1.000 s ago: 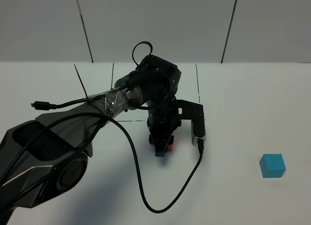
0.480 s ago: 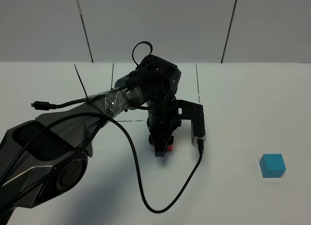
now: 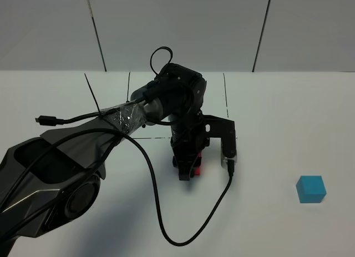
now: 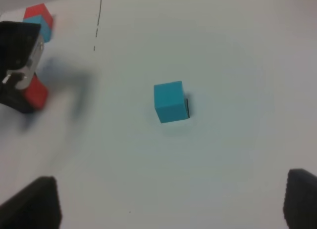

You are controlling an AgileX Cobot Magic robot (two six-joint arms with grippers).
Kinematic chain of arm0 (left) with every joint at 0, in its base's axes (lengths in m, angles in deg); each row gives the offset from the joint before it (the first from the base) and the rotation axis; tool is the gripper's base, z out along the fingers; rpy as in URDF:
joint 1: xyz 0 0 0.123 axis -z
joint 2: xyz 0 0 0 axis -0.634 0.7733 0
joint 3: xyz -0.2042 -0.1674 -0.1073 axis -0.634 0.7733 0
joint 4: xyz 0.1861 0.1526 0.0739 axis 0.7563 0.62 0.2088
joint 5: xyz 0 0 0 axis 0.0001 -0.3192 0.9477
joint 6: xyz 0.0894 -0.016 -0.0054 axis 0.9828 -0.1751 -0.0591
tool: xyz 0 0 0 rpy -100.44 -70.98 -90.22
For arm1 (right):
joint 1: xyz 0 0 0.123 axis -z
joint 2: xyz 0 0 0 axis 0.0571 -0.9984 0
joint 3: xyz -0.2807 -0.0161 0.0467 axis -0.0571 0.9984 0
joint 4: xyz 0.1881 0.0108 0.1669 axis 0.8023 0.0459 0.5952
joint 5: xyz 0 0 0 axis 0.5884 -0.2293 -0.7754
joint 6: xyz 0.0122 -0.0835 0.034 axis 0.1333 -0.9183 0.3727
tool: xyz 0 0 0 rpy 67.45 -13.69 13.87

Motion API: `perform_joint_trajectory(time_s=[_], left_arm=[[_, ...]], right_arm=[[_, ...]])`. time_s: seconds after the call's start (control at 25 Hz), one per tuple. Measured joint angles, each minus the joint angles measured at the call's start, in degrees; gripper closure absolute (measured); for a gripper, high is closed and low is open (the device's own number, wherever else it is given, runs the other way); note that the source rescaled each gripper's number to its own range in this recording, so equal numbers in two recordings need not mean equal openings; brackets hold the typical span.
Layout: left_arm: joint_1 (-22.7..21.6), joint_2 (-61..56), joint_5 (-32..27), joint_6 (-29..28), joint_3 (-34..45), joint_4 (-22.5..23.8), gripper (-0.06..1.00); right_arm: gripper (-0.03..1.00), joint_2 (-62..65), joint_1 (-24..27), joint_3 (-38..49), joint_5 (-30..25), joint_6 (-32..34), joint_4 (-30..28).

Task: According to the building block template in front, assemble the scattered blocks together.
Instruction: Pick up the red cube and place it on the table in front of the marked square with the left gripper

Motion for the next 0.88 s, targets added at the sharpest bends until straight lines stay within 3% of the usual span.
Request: perform_joint_trajectory(time_s=[0.2, 0.56, 0.8, 0.88], left_arm=[[0.0, 0.0, 0.0, 0.2, 0.0, -1.5, 0.62], [-0.4, 0.0, 0.0, 0.4, 0.0, 0.7, 0.46], [-0.8, -0.1, 0.0, -2.4, 0.0, 0.7, 0.13], [-0.8, -0.3, 0.0, -4.1, 0.0, 0.7, 0.08]], right_arm=[[0.17, 0.0, 0.0, 0.0, 0.0, -0.1, 0.0], [0.17, 0.0, 0.0, 0.0, 0.0, -0.1, 0.0], [0.17, 0.0, 0.0, 0.0, 0.0, -0.1, 0.0], [0.17, 0.0, 0.0, 0.0, 0.0, -0.1, 0.0]])
